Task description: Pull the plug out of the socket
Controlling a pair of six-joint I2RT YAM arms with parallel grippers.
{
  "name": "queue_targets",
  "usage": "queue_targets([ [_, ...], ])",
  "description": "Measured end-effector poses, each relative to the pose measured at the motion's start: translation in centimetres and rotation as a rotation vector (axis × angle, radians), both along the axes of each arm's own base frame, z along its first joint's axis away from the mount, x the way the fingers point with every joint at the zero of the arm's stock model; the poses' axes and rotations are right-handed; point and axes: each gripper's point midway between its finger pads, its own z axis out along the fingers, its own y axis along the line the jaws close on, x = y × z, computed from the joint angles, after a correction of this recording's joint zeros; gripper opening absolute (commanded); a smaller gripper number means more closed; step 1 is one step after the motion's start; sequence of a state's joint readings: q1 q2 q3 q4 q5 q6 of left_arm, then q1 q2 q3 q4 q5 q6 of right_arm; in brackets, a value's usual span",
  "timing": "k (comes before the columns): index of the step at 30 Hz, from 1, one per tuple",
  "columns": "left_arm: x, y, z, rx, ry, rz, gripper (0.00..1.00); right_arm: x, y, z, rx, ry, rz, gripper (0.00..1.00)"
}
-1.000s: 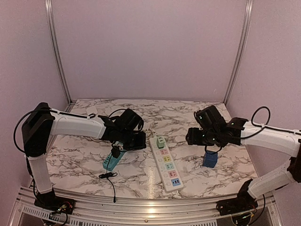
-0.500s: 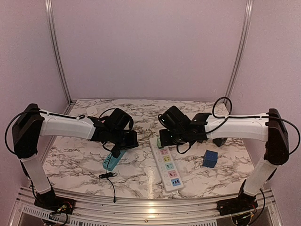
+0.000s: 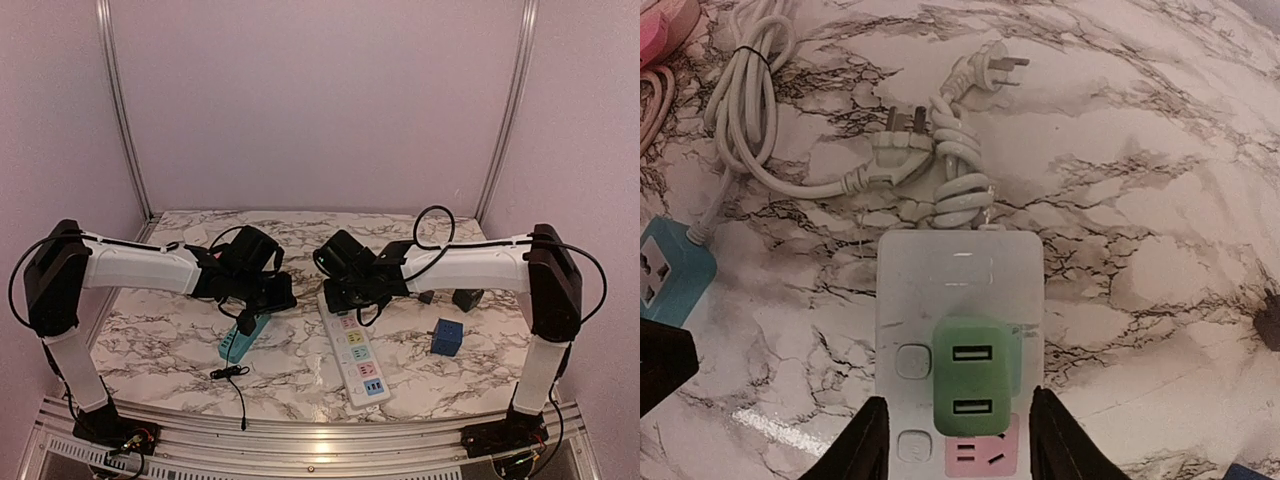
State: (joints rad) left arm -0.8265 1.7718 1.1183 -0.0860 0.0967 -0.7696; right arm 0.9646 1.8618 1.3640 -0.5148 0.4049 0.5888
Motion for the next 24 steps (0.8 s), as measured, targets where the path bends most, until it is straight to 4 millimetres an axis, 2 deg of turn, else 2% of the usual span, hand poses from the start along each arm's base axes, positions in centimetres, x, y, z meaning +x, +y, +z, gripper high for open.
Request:
queue_targets([
  [4, 1.2, -1.5, 0.9, -0.029, -0.020, -0.005, 0.00, 0.2, -0.2, -0.5, -0.013, 0.004, -0.001, 0.44],
  [8, 2.4, -2.9, 1.1, -0.043, -0.029, -0.007, 0.00, 0.8, -0.3, -0.4, -0.005, -0.005, 0.000, 0.38],
  [14, 4.0, -4.6, 0.1, -0.062, -0.017, -0.008, 0.00, 1.5, -0.4, -0.7, 0.009, -0.009, 0.007, 0.35],
  [24, 5.4, -5.8, -1.3, -0.089, 0.021, 0.004, 0.00, 1.3, -0.5, -2.2, 0.018, 0.013, 0.037, 0.35],
])
